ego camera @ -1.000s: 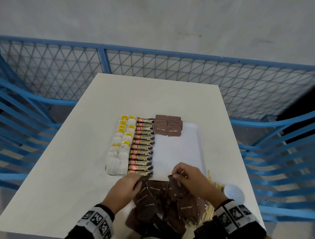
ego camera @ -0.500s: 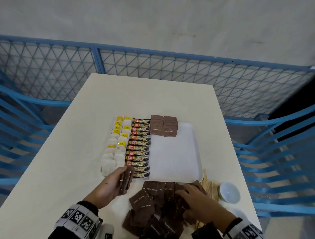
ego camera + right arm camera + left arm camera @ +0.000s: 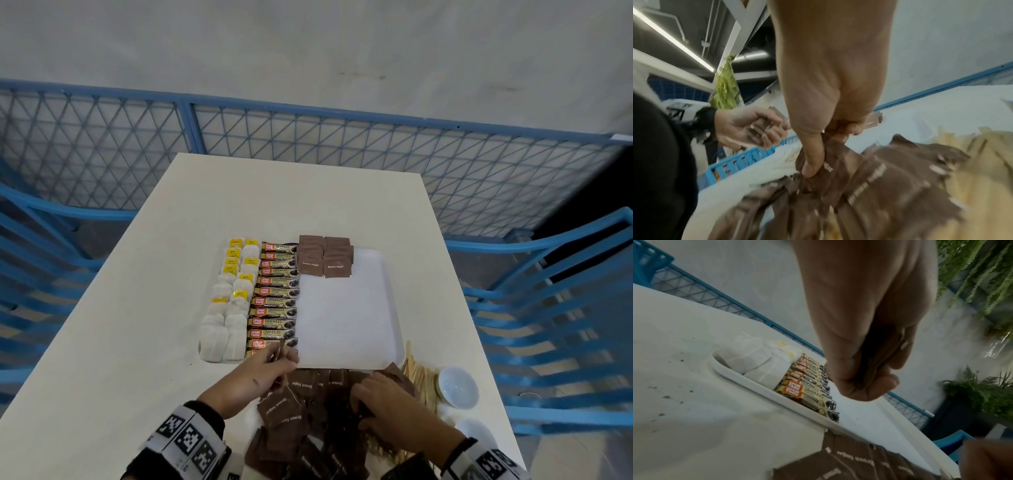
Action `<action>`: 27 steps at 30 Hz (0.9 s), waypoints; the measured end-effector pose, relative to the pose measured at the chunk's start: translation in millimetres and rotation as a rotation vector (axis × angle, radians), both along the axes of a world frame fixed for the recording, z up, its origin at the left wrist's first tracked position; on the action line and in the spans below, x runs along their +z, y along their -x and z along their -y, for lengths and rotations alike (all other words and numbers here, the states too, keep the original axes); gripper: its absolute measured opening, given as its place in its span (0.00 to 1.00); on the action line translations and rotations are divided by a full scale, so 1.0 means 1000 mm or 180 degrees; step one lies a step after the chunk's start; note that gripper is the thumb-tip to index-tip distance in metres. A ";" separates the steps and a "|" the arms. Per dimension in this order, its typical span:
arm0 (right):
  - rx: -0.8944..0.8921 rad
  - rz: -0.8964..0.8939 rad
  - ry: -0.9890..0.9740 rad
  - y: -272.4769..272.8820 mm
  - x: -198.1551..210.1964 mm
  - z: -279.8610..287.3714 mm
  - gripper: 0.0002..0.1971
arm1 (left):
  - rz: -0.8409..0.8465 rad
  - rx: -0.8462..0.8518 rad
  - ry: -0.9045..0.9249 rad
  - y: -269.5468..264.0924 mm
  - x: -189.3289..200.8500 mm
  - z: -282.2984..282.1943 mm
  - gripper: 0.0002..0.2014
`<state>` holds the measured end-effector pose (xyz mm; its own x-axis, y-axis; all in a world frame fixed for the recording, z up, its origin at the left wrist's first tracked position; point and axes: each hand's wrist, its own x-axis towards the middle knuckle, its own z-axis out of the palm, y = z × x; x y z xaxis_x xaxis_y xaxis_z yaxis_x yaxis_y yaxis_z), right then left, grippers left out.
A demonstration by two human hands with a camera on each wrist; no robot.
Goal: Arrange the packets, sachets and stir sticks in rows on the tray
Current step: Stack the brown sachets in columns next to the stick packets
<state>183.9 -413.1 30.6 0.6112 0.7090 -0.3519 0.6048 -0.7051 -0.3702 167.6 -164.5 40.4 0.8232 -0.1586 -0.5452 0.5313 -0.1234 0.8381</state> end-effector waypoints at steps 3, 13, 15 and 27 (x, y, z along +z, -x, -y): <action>-0.0692 -0.0632 -0.0643 -0.010 0.020 -0.007 0.08 | 0.0245 -0.0307 -0.0225 0.000 0.008 0.003 0.11; -0.1738 -0.1818 -0.2589 -0.031 0.060 -0.042 0.08 | 0.0736 -0.0353 0.0405 -0.010 0.035 0.023 0.28; -0.1846 -0.1988 -0.2690 -0.030 0.062 -0.039 0.03 | 0.0676 -0.0248 0.0560 -0.010 0.034 0.022 0.25; -0.0038 0.0296 0.0970 -0.008 -0.002 0.034 0.40 | 0.0138 0.0380 0.0819 -0.003 0.016 -0.015 0.11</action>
<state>192.2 -447.3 28.4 0.6583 0.5721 -0.4893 0.6172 -0.7823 -0.0842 170.1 -150.0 56.0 0.8661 -0.1878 -0.4633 0.4921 0.1577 0.8561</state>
